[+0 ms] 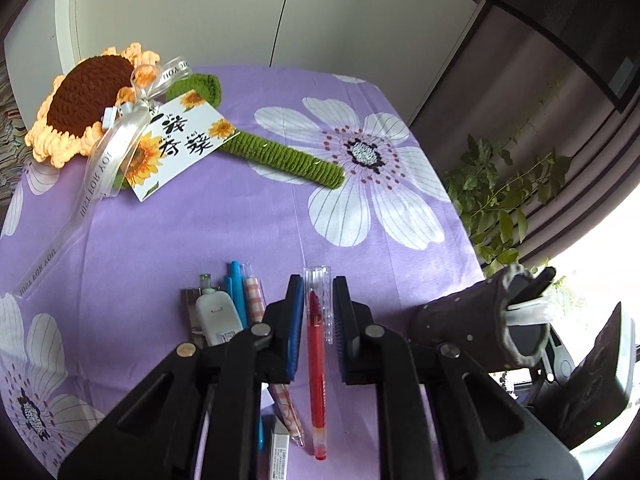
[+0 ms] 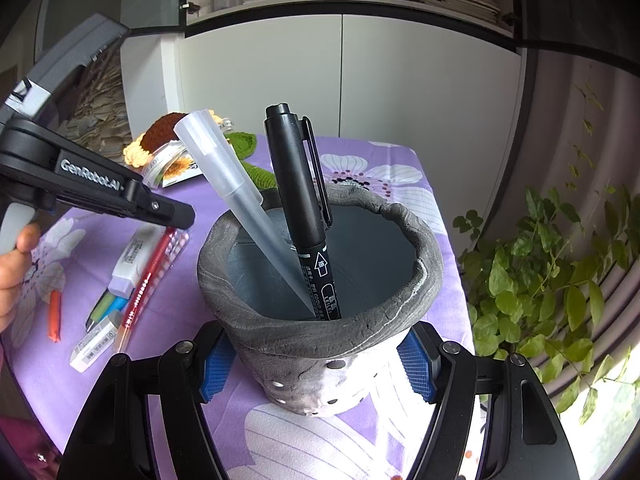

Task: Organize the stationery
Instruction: 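Lift the red pen with the left gripper and lower it into the cup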

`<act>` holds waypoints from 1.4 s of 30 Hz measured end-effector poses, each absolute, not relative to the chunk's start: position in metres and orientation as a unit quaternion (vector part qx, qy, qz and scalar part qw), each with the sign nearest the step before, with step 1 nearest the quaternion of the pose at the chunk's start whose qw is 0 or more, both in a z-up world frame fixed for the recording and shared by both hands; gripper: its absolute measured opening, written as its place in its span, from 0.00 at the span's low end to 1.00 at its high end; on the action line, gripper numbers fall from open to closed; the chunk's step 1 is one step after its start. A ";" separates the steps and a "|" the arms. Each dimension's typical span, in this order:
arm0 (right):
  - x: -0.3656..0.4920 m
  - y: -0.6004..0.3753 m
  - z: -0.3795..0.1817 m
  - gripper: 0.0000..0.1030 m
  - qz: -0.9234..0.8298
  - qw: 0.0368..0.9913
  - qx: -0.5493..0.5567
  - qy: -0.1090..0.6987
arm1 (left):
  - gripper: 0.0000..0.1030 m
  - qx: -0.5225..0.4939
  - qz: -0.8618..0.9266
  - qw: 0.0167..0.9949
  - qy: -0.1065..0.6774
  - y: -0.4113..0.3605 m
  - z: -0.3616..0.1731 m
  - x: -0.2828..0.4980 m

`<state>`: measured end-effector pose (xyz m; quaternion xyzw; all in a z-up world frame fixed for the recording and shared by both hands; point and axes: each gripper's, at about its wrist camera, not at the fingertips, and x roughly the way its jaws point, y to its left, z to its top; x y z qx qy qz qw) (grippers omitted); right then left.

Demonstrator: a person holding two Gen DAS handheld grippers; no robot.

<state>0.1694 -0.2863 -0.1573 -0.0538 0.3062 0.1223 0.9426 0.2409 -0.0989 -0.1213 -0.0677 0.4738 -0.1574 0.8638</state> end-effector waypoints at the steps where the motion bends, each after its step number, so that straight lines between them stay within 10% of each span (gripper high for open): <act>1: 0.170 -0.287 -0.157 0.70 0.122 0.943 -0.054 0.306 | 0.12 -0.067 -0.163 0.866 0.468 -0.099 -0.116 0.237; 42: 0.160 -0.286 -0.171 0.71 0.134 0.939 -0.045 0.312 | 0.12 -0.044 -0.299 0.912 0.276 -0.148 0.032 0.161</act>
